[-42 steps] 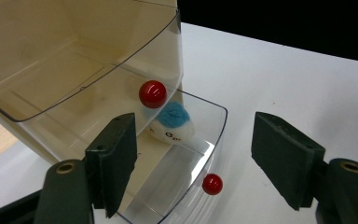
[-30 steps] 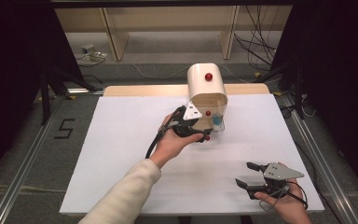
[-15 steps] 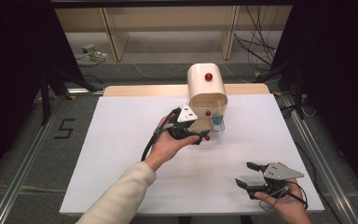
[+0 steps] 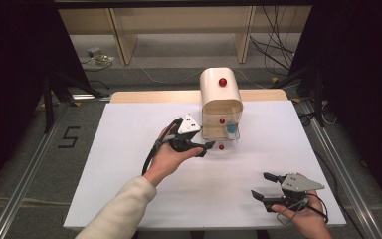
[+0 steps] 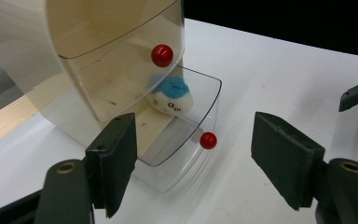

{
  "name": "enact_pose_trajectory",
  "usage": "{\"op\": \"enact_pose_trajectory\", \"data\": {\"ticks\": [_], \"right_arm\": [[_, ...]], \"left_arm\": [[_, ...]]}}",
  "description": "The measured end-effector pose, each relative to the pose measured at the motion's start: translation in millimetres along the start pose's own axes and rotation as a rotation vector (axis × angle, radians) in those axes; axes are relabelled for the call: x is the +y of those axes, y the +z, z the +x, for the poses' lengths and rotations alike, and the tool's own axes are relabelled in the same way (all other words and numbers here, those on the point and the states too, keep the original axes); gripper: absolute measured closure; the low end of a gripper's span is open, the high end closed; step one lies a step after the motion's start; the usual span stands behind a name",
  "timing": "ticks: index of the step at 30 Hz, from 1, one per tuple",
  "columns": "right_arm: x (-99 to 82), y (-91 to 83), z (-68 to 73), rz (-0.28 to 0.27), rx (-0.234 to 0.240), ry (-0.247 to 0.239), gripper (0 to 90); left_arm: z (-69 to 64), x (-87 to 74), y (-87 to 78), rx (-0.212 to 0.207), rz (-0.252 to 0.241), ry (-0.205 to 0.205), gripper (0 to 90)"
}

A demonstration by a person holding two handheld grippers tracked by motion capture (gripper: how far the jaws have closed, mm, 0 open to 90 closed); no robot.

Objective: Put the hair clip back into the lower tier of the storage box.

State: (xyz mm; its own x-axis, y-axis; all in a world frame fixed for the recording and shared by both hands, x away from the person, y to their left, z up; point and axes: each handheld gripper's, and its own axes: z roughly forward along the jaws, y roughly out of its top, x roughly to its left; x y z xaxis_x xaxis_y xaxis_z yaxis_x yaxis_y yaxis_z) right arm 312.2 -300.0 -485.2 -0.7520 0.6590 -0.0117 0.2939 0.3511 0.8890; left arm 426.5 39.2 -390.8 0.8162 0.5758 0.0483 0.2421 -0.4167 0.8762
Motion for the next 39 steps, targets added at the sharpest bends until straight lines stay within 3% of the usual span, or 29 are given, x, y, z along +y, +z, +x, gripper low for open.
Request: {"op": "enact_pose_trajectory", "data": {"ticks": [18,26,39], "right_arm": [[0.0,-0.2,-0.2,0.0,-0.002,0.0,24.1],[0.0,-0.3,0.2,0.0,-0.003,-0.001,24.1],[-0.1,0.6,1.2,0.004,-0.001,0.004,24.0]], "left_arm": [[-0.5,-18.9,-26.2,-0.004,-0.019,0.013,30.9],[-0.9,-44.7,-48.0,-0.016,-0.018,0.036,30.0],[5.6,-96.9,-85.1,0.024,-0.027,-0.003,29.9]]}}
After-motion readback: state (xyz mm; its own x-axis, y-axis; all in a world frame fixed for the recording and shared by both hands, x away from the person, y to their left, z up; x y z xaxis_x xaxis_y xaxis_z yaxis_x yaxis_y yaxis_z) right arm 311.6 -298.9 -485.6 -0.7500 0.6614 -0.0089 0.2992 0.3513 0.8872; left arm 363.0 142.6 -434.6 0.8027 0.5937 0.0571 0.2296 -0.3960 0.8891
